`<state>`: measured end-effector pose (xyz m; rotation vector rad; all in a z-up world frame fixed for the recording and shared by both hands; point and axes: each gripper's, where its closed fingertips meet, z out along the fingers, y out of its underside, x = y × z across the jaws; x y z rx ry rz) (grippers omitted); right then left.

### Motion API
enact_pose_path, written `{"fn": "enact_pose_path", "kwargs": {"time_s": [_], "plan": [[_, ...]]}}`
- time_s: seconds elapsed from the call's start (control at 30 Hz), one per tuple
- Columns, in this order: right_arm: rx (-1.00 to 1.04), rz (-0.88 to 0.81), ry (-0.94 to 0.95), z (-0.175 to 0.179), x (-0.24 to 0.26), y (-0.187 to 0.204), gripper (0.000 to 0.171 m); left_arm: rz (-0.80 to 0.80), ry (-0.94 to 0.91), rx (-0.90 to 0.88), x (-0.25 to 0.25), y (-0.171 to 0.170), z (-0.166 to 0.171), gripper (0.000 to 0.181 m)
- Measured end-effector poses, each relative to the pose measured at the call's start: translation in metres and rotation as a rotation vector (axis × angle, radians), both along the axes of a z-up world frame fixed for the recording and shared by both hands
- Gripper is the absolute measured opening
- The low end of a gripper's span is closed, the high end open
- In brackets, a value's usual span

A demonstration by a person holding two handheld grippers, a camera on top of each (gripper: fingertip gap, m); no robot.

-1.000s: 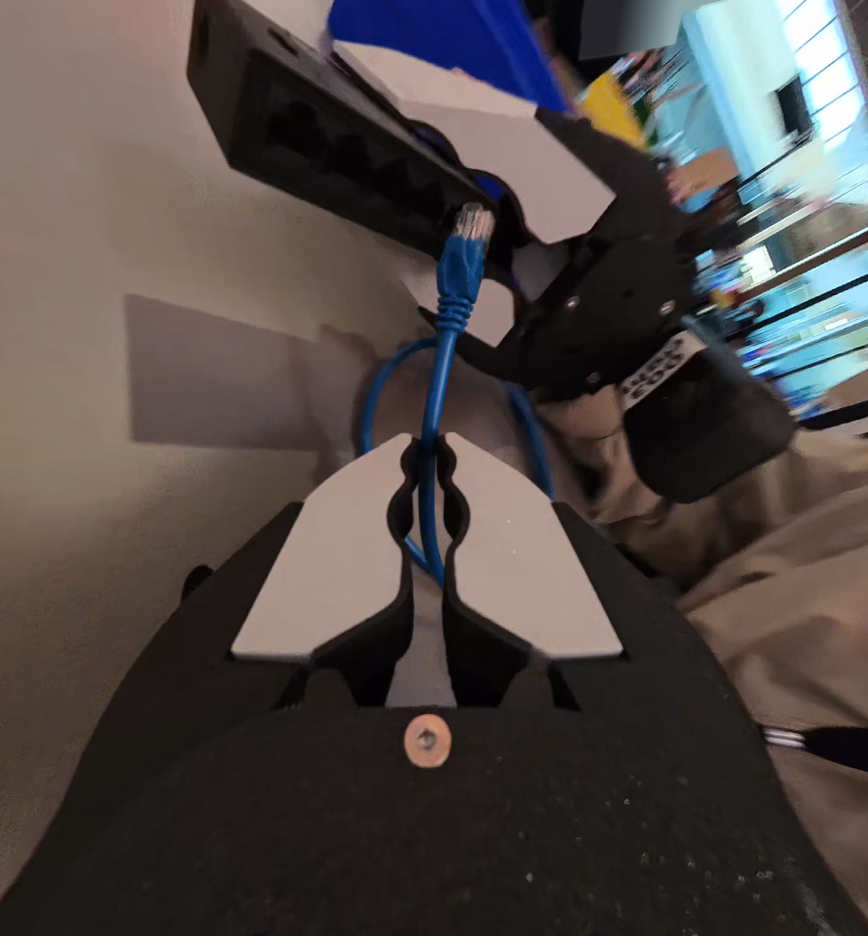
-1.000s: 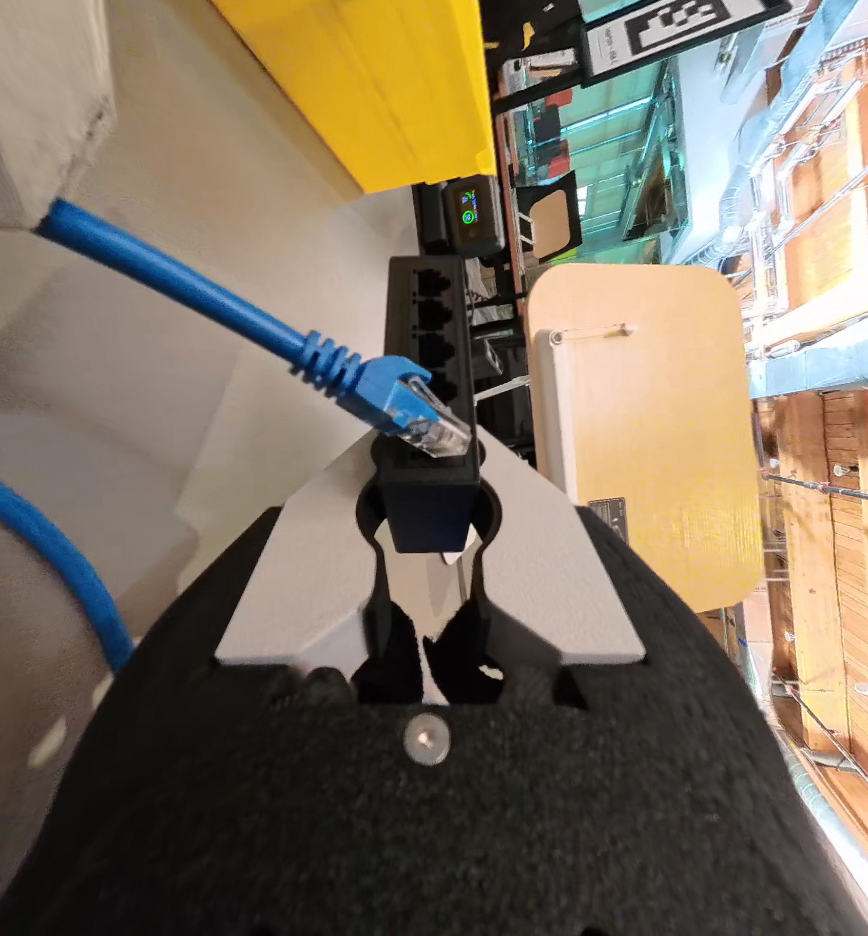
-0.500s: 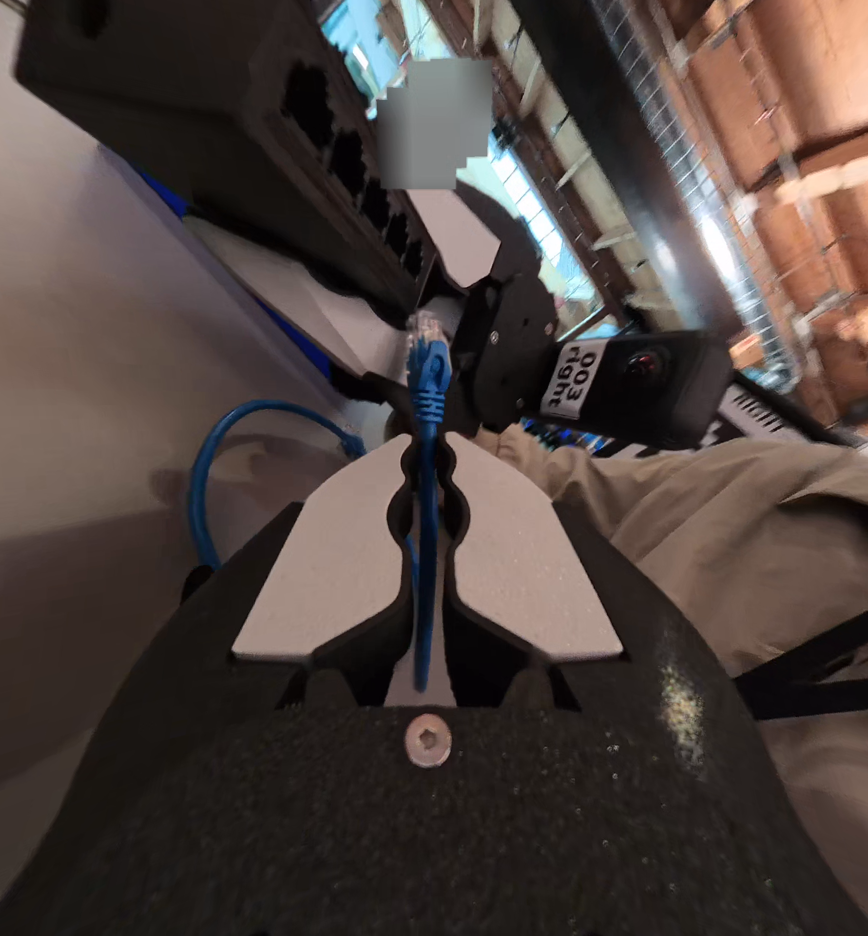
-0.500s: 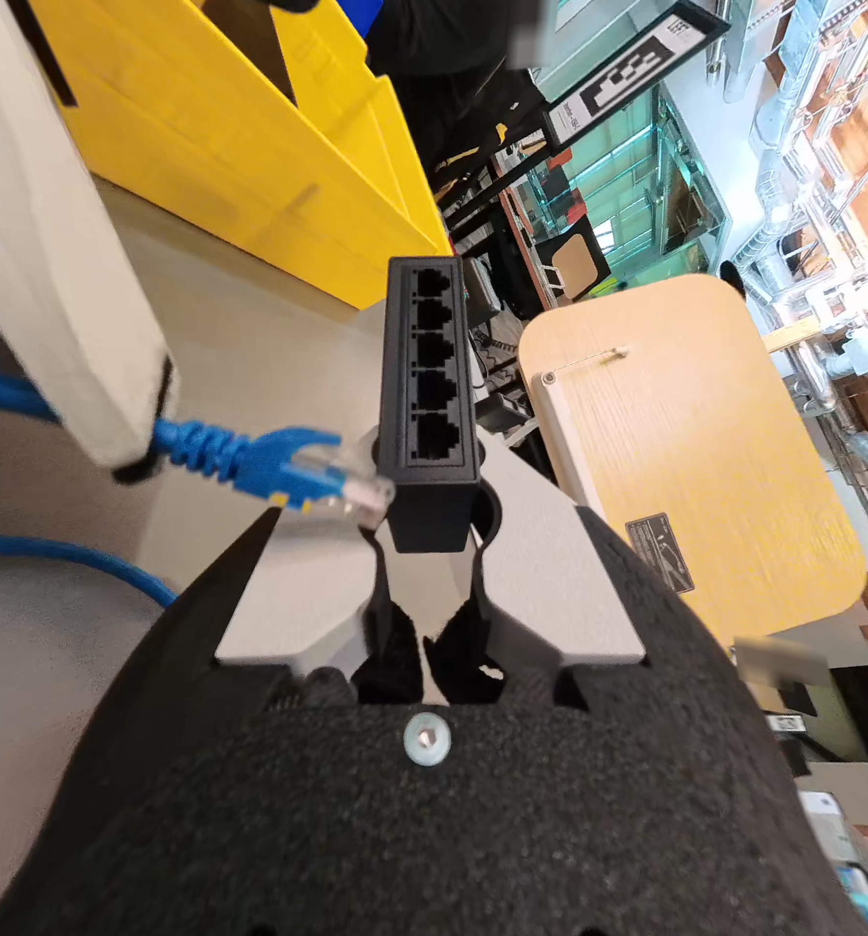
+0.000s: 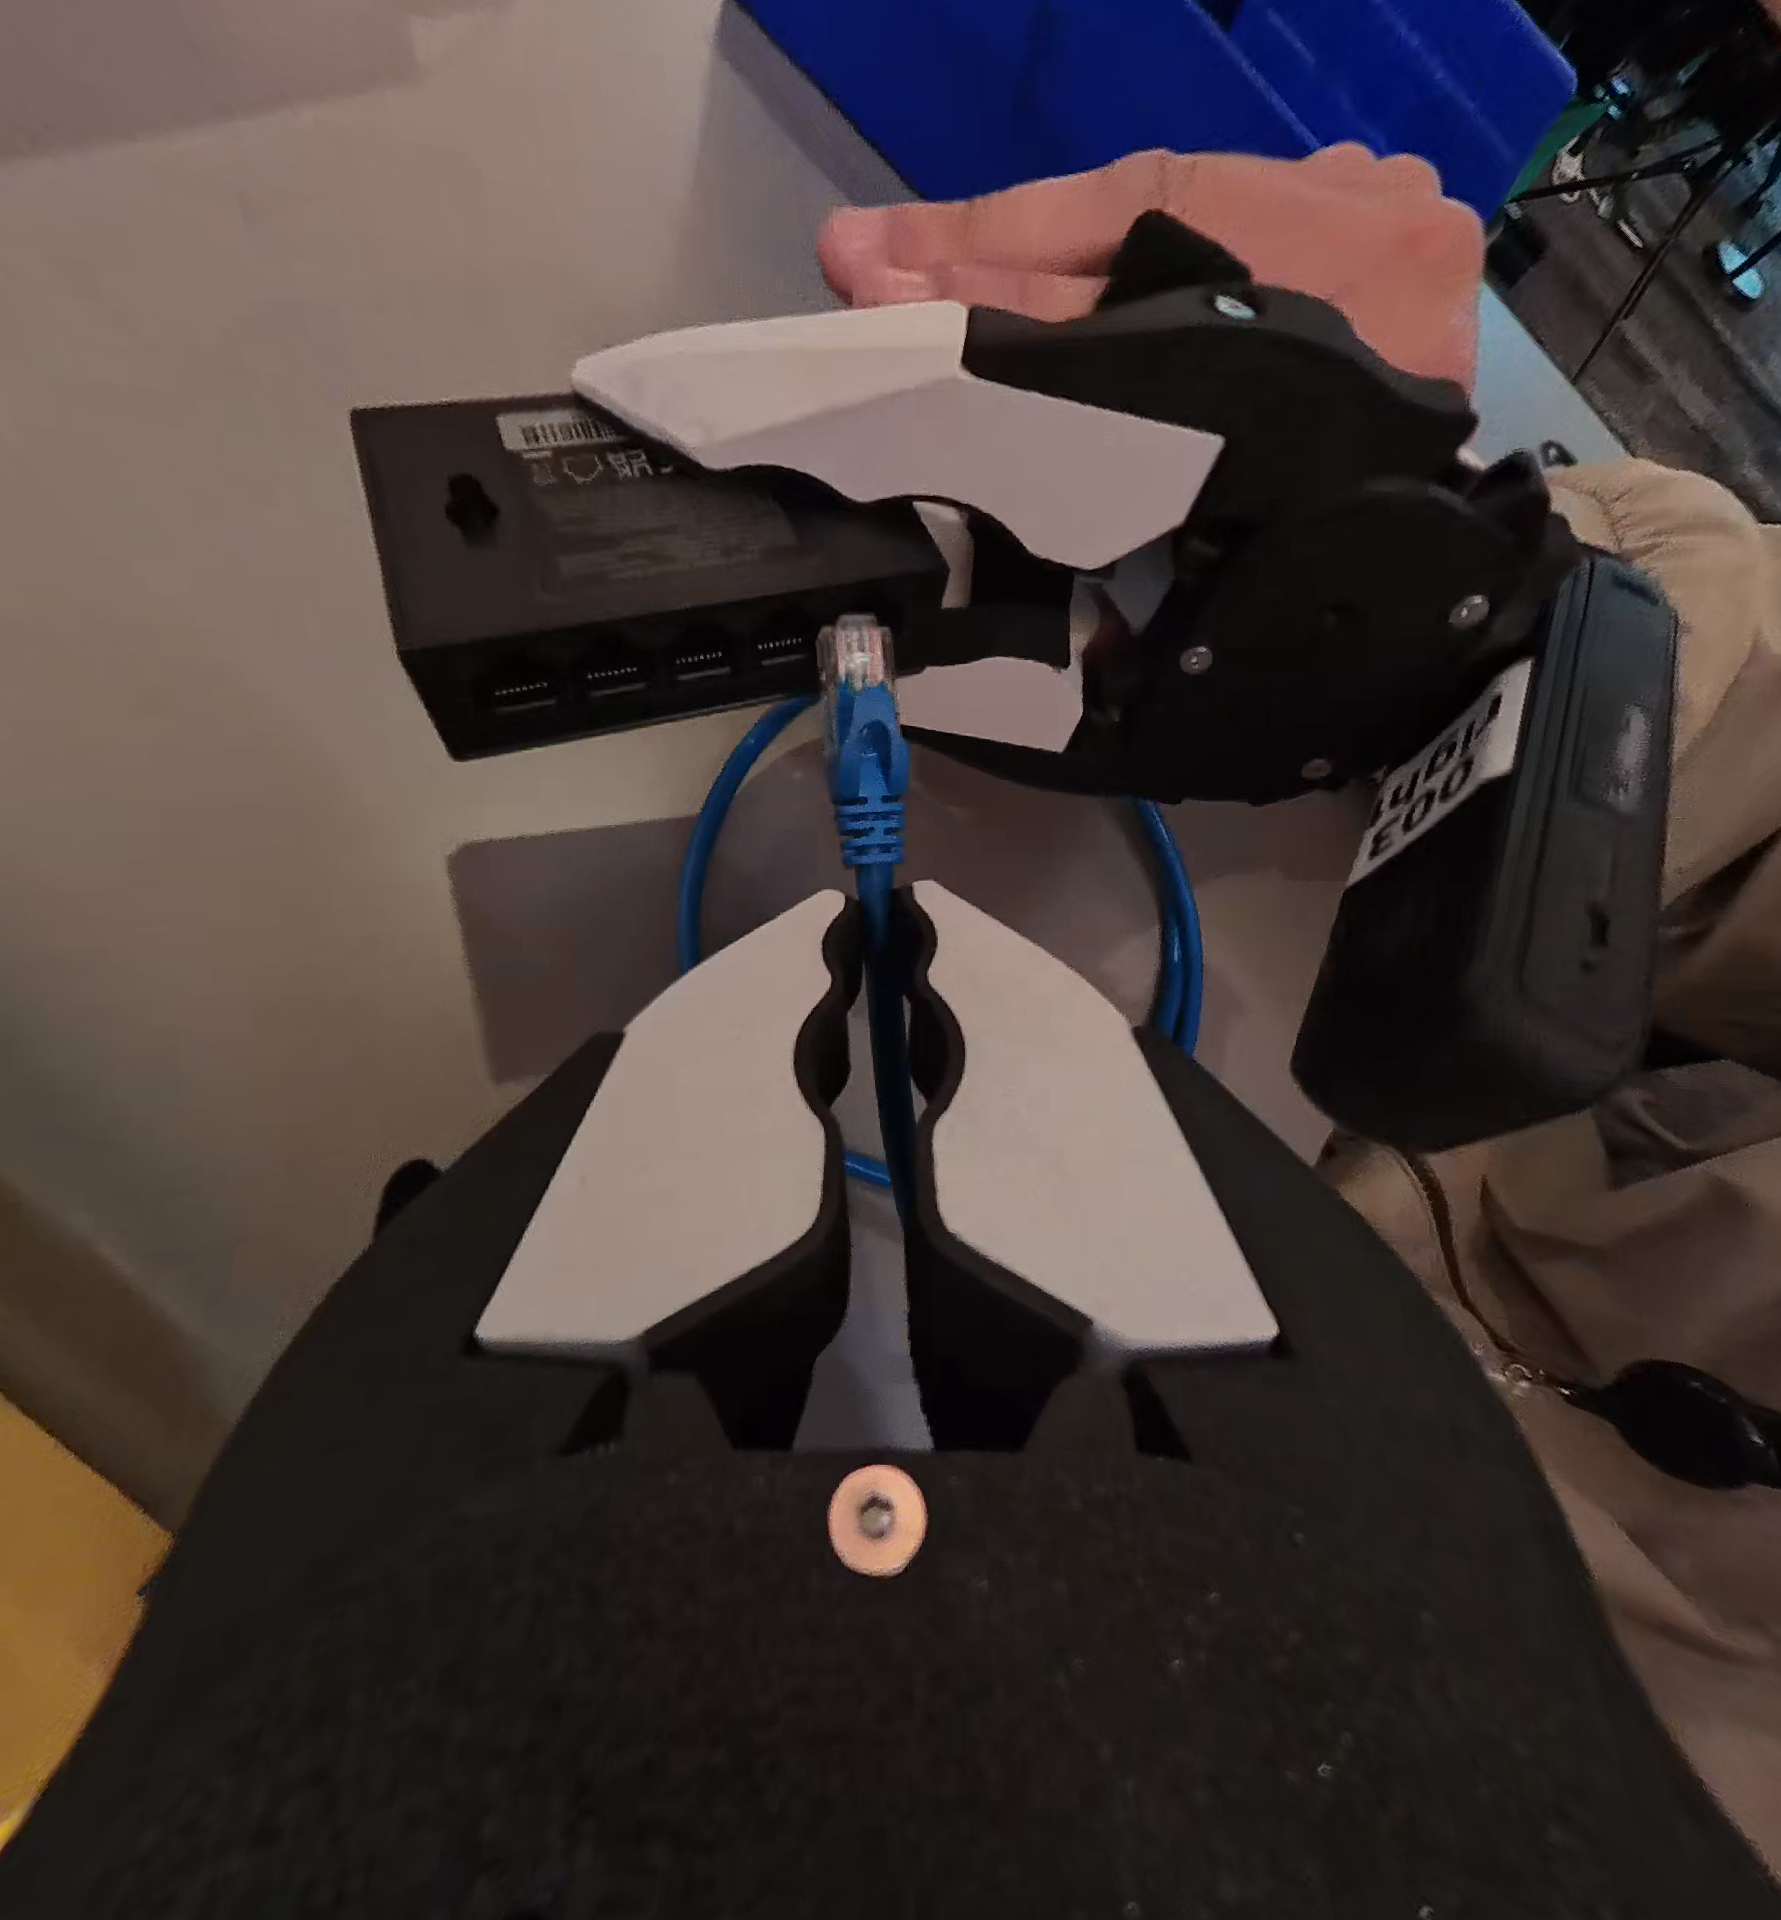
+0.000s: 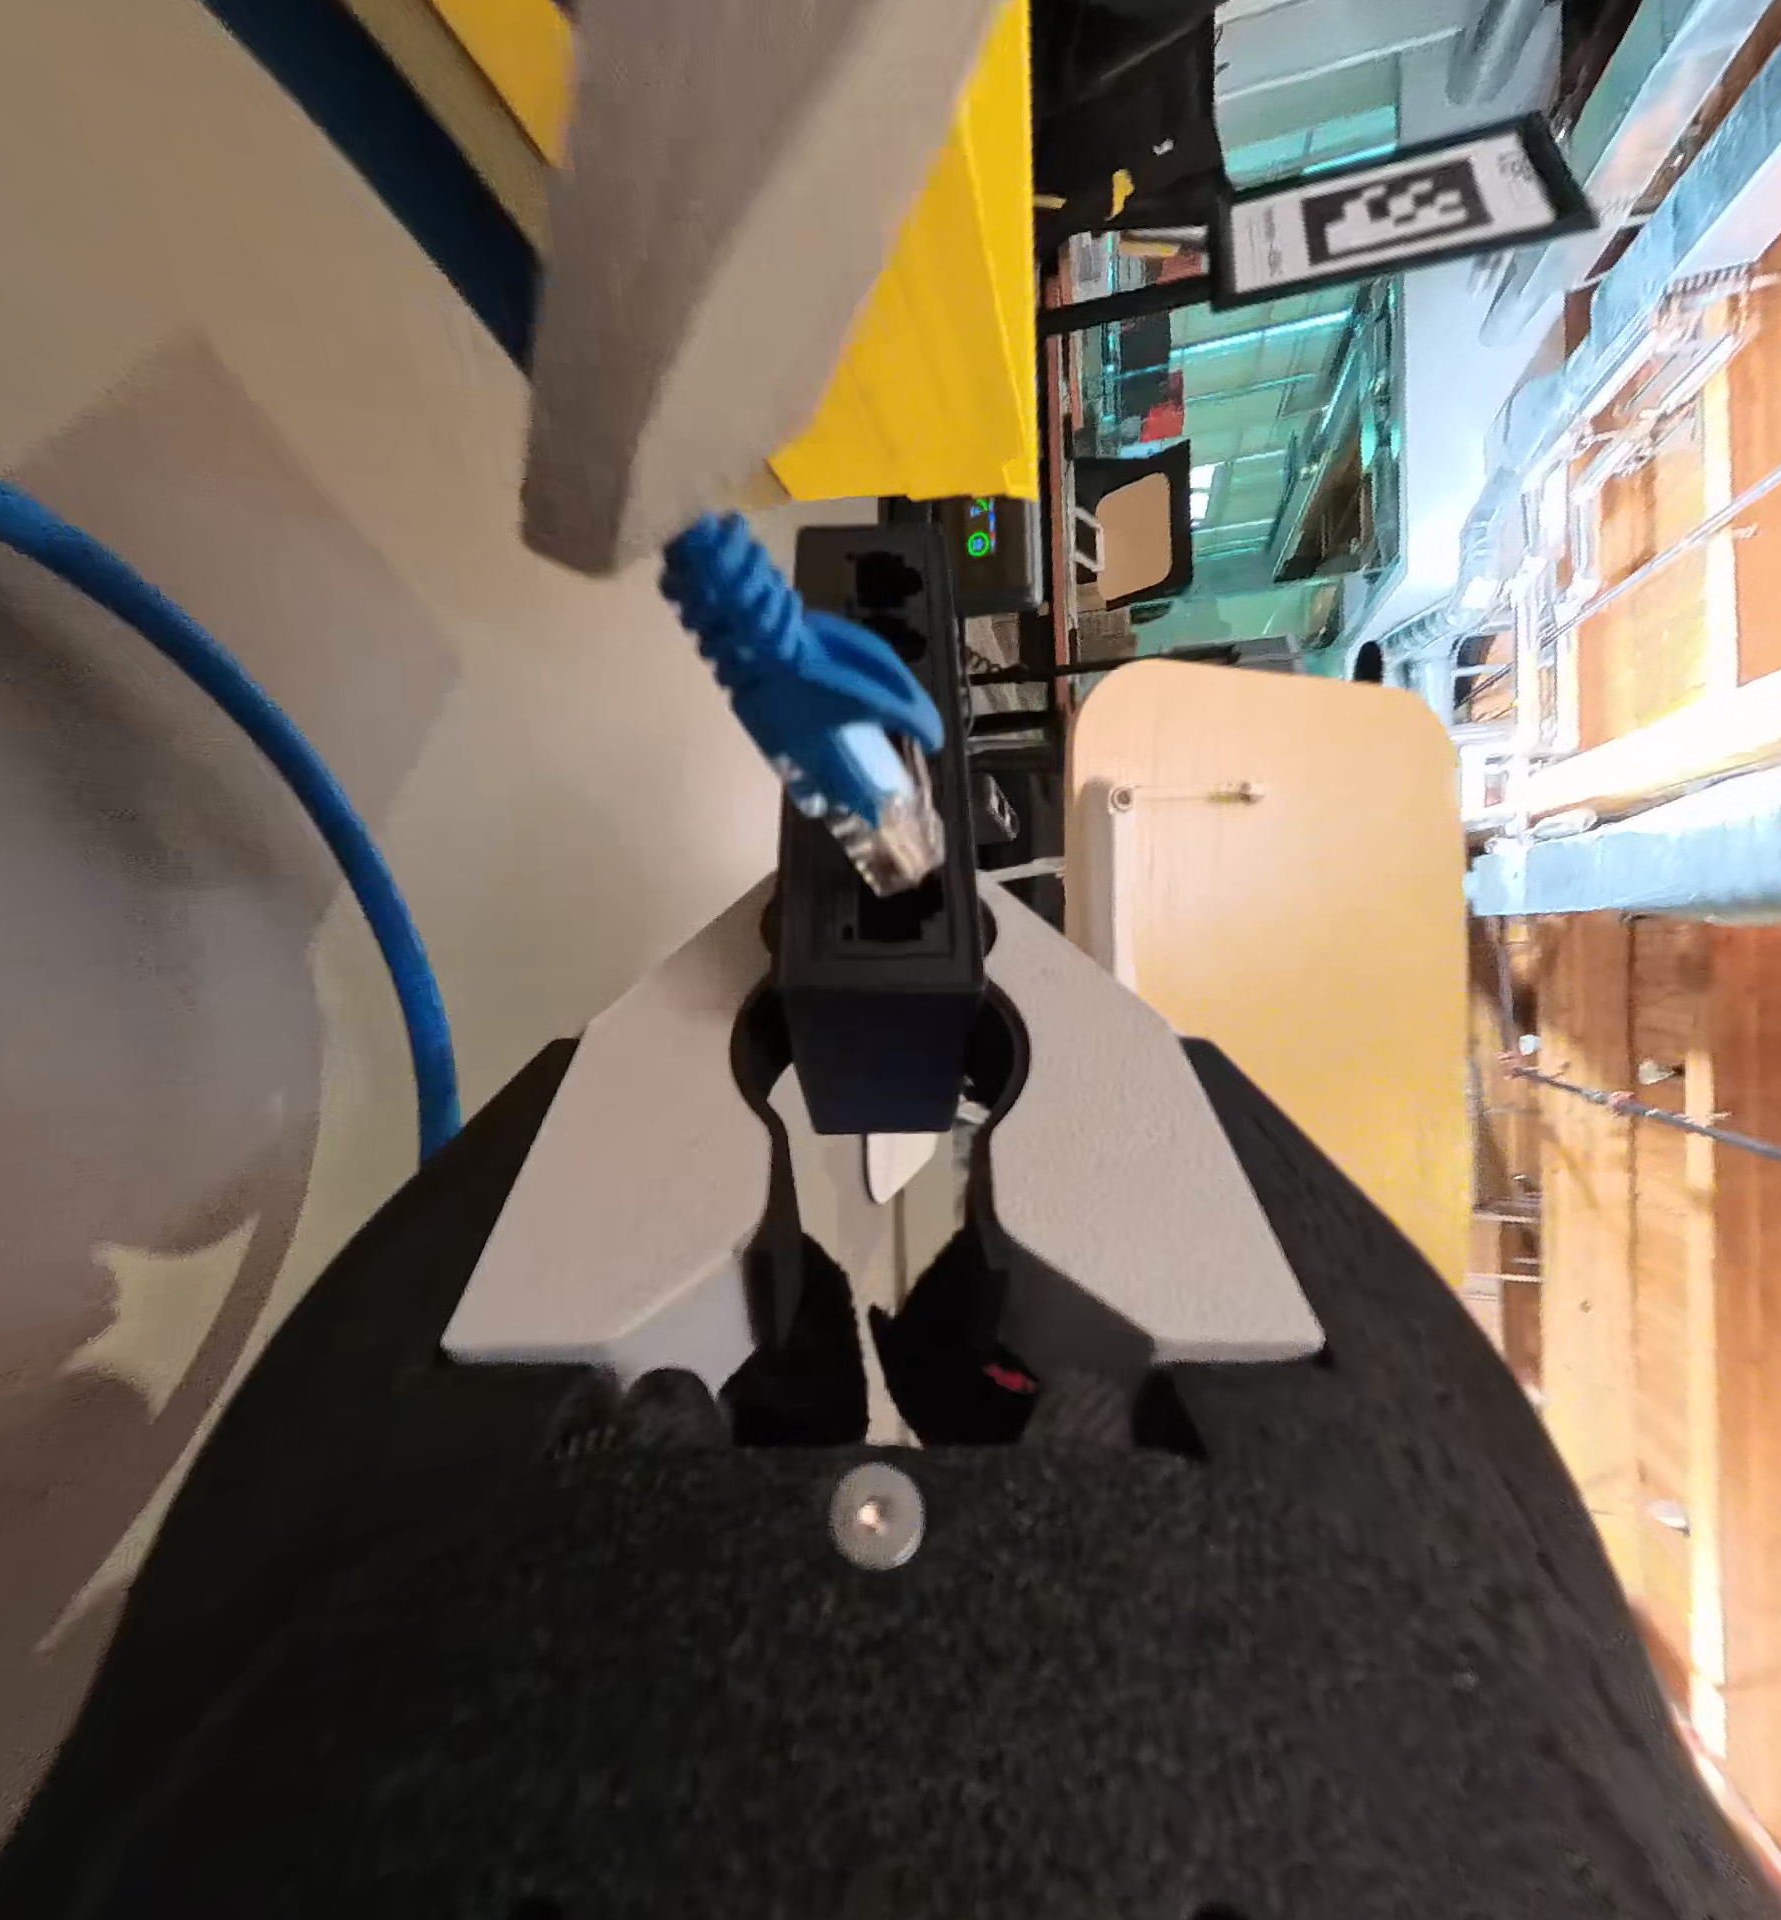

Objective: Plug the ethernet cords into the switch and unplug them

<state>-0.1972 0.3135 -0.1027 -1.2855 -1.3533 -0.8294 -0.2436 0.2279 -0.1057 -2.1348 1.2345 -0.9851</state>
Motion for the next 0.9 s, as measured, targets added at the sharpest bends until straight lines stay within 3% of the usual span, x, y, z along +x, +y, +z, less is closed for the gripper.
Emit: {"fn": "enact_pose_path", "kwargs": {"time_s": [0.27,0.9], "plan": [[0.086,-0.008,-0.133,-0.010,-0.003,0.001,0.027,0.008,0.037,-0.094,-0.003,-0.003,-0.016,0.006],[0.087,-0.006,-0.180,-0.021,-0.005,0.001,0.027,0.022,0.087,-0.132,-0.003,-0.006,-0.029,0.006]]}}
